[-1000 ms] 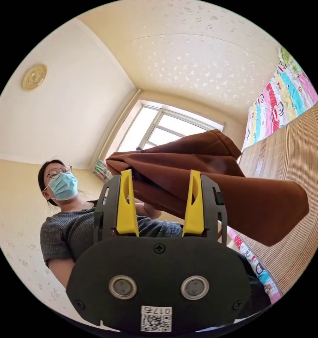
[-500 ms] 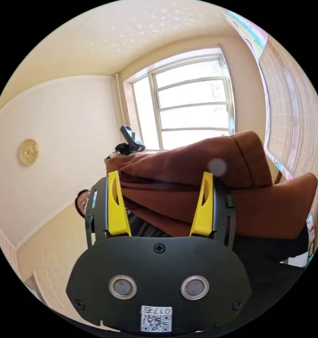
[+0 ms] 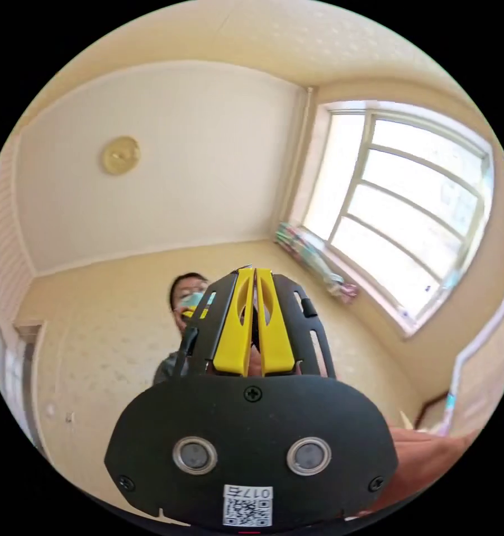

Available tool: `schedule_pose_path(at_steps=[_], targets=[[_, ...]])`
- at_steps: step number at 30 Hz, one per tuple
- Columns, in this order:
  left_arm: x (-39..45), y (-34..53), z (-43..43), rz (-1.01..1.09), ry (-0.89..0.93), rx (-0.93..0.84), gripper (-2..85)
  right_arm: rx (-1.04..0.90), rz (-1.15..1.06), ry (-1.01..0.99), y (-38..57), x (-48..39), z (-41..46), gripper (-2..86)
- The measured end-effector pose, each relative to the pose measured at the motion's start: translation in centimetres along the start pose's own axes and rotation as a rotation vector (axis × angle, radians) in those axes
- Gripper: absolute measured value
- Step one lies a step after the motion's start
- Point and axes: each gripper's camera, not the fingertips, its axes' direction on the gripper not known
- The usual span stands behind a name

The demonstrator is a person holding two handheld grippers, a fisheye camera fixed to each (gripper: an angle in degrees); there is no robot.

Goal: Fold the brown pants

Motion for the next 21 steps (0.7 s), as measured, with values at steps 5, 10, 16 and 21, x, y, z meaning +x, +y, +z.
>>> schedule_pose_path(at_steps=[5, 10, 16, 21], targets=[[-1.4, 2.0, -2.9, -0.024, -0.001, 0.140, 1.1, -0.303, 0.424, 0.615, 3.5, 4.2, -2.7, 16.9], [-4.4, 2.3, -1.4, -0.100, -0.065, 0.062, 1.4, -0.378, 0.980, 0.406, 16.8, 12.4, -7.2, 28.0], [-8.0, 1.5, -1.9, -0.134, -0.022, 0.108, 1.6, 0.010, 0.840, 0.255, 23.6, 7.2, -11.4, 27.6], [-10.9, 0.9, -3.1, -0.168, 0.027, 0.167, 1.8, 0.254, 0.835, 0.387, 29.6, 2.4, -13.0, 24.4]])
